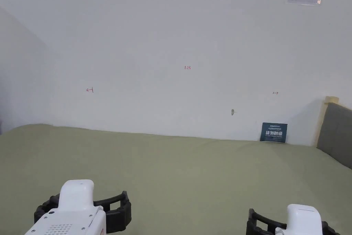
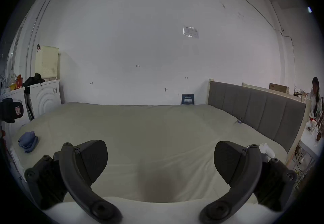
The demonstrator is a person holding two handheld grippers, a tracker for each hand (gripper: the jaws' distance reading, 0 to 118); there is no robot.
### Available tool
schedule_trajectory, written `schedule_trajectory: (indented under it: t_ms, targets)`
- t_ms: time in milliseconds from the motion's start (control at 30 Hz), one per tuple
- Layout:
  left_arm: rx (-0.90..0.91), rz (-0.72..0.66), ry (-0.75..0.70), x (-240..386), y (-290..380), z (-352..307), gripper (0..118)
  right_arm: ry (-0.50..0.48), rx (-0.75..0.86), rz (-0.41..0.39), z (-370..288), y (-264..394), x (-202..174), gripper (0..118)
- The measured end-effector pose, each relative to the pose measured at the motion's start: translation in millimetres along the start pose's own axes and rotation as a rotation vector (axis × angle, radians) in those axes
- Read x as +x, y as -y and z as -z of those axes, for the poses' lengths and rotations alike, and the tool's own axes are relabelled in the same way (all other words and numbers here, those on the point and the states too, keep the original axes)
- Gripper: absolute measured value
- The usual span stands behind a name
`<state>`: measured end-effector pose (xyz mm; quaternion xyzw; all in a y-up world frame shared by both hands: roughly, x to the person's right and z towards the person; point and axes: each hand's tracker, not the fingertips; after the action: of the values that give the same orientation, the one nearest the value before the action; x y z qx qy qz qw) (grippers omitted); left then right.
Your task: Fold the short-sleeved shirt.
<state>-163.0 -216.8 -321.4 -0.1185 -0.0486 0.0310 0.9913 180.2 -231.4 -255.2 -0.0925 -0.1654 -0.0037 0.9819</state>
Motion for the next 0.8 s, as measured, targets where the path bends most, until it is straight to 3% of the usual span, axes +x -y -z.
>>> schedule_trajectory:
  t_ms: [467, 800]
  targets:
    - [-0.029, -0.003, 0.074, -2.2, 2.0, -2.4, 118, -0.053, 0.001, 0.005, -0.9, -3.3, -8.2, 118]
    - [-0.030, -0.006, 0.009, -5.5, 3.8, -1.2, 118, -0.043, 0.006, -0.010, -1.0, -2.3, -9.3, 118]
